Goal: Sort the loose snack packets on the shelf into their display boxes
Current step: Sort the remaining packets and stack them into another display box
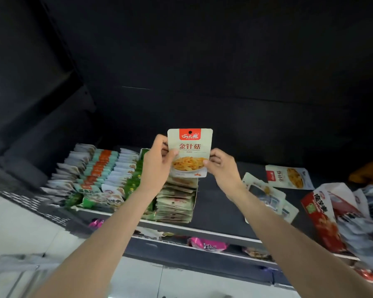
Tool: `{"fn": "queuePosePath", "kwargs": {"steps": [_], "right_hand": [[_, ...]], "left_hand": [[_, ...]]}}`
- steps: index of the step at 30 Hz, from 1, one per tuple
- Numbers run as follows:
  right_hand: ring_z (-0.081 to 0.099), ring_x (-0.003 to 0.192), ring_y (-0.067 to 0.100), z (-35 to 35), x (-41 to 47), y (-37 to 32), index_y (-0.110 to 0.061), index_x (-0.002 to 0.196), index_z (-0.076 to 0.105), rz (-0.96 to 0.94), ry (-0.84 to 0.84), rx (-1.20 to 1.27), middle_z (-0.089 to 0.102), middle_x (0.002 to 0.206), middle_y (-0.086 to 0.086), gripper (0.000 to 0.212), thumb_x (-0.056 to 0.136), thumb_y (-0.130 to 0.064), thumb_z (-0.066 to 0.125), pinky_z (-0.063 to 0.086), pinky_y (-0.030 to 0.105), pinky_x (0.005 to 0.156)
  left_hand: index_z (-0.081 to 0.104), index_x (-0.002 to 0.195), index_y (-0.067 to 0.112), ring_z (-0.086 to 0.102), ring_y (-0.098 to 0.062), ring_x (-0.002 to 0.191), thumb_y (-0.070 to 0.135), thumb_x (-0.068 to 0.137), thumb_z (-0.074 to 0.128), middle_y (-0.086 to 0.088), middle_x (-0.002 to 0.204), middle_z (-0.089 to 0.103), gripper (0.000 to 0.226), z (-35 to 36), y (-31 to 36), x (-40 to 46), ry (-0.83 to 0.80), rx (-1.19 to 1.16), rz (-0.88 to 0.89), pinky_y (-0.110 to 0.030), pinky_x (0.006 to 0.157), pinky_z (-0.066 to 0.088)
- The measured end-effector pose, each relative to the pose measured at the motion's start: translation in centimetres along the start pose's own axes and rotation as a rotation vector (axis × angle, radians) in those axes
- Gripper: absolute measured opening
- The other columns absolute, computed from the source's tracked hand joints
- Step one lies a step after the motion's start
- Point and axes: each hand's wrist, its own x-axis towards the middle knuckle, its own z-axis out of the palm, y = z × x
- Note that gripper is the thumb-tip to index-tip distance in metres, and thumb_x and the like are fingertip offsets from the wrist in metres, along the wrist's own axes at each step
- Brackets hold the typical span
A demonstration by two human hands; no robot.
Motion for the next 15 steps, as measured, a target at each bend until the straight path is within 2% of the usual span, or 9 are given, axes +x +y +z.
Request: {"fn": "queuePosePath", "kwargs": {"steps": [3, 5, 7, 10, 13, 15], "right_hand": [[0.061, 0.085, 0.003, 2.2, 0.2, 0.9, -0.01, 0.1, 0.063, -0.005, 0.005, -0.18, 0.067, 0.094, -0.004, 0.015, 0.087, -0.004, 0.059, 0.049, 0.021, 0.078], [0.062, 0.085, 0.002, 2.7, -0.1, 1.0, -0.019, 0.107, 0.061, -0.02, 0.045, -0.196, 0.067, 0.093, -0.008, 0.025, 0.085, -0.006, 0.062, 0.049, 0.015, 0.076], [0.063, 0.083, 0.001, 2.9, -0.4, 0.8, -0.024, 0.103, 0.063, -0.057, 0.06, -0.198, 0.068, 0.088, -0.009, 0.022, 0.085, -0.011, 0.064, 0.048, 0.009, 0.074], [0.066, 0.084, 0.007, 3.1, -0.7, 1.3, -0.02, 0.09, 0.071, -0.096, -0.009, -0.374, 0.071, 0.087, -0.006, 0.015, 0.086, -0.009, 0.063, 0.053, 0.02, 0.081], [0.067, 0.091, 0.015, 3.5, -1.0, 2.5, -0.018, 0.099, 0.072, -0.062, -0.149, -0.592, 0.072, 0.1, 0.001, 0.02, 0.089, -0.008, 0.058, 0.054, 0.032, 0.087], [0.066, 0.094, 0.015, 3.4, -1.1, 3.0, -0.018, 0.107, 0.069, -0.047, -0.122, -0.569, 0.071, 0.106, 0.001, 0.023, 0.091, -0.009, 0.055, 0.053, 0.03, 0.088]], "left_hand": [[0.05, 0.097, 0.011, 0.062, -0.01, 0.094, 0.015, 0.09, 0.059, 0.003, 0.101, 0.064, 0.012, -1.3, -2.2, -0.5, -0.094, 0.131, -0.075, -0.02, 0.073, 0.052], [0.055, 0.102, 0.013, 0.061, -0.013, 0.099, 0.015, 0.087, 0.063, 0.001, 0.104, 0.064, 0.017, -1.7, -3.2, -1.0, -0.148, 0.214, -0.077, -0.025, 0.085, 0.051], [0.056, 0.108, 0.014, 0.06, -0.011, 0.102, 0.012, 0.084, 0.066, 0.001, 0.108, 0.063, 0.026, -2.0, -3.5, -1.4, -0.174, 0.2, -0.028, -0.028, 0.093, 0.05], [0.063, 0.105, 0.015, 0.064, -0.012, 0.093, 0.012, 0.086, 0.063, 0.001, 0.104, 0.067, 0.019, -1.8, -3.6, -1.8, -0.299, 0.338, 0.078, -0.032, 0.087, 0.053], [0.066, 0.106, 0.019, 0.066, -0.019, 0.085, 0.019, 0.091, 0.055, -0.001, 0.106, 0.068, 0.018, -1.2, -3.3, -1.7, -0.408, 0.599, 0.079, -0.036, 0.079, 0.055], [0.064, 0.109, 0.019, 0.064, -0.02, 0.088, 0.022, 0.092, 0.053, -0.002, 0.105, 0.068, 0.021, -0.6, -2.6, -1.5, -0.426, 0.702, 0.106, -0.036, 0.081, 0.054]]}}
